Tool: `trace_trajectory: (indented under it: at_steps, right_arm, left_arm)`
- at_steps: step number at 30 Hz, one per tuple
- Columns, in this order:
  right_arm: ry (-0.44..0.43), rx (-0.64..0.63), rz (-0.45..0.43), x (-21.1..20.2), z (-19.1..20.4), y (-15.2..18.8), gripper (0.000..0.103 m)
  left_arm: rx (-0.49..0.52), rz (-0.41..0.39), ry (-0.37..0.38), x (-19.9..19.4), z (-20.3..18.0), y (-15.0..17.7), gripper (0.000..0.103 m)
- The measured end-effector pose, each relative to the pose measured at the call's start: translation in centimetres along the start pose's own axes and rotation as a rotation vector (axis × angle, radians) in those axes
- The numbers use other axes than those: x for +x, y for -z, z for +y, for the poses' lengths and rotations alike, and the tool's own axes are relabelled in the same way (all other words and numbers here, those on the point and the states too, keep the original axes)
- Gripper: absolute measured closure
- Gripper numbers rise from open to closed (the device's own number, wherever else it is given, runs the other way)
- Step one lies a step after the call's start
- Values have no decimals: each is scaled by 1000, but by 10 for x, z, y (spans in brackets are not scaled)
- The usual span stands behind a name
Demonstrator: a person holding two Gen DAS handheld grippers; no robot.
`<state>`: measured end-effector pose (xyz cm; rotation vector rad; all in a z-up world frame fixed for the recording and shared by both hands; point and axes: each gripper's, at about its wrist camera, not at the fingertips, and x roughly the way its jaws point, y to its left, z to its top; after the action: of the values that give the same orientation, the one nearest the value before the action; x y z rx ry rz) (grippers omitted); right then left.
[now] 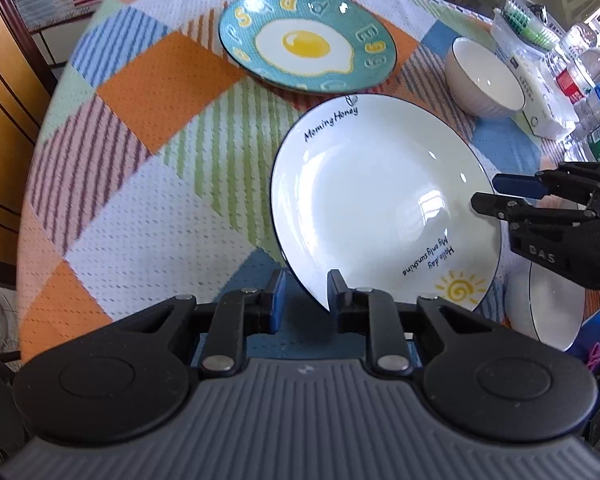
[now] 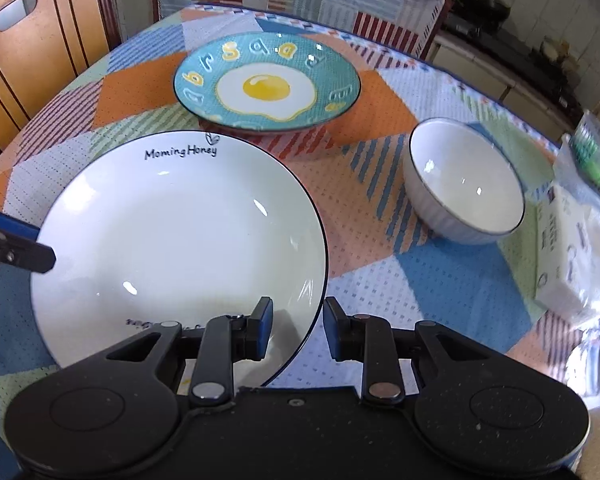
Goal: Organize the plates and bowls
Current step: 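Lower the white plate onto the bunny plate and open the left gripper, then move the left gripper to the teal fried-egg plate and grasp its rim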
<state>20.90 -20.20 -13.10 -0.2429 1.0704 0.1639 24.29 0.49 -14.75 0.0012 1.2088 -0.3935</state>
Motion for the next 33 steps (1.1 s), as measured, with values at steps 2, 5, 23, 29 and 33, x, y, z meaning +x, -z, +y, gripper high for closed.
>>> trace_trajectory:
  at_steps: [2,5,23,29,33]
  right_arm:
    - [-33,16,-48,-13,-3,-4,71]
    - [-92,23,-137,-37,-5,-13,71]
    - [-330,359,-239,0,-58,-78,52]
    - [-336,431,-175,48,-64,-84,52]
    - [-317,478,-144,72,-67,-89,52]
  left_arm:
    - [2,-17,-7,-10,4,-5,82]
    - [14,-55,-22,-27,9,-16,82]
    - [92,-318,-49,-46,32,-98,51]
    - [58,-312,-76,2,45,-109,46]
    - [20,-280,-86,34,54,-115,43]
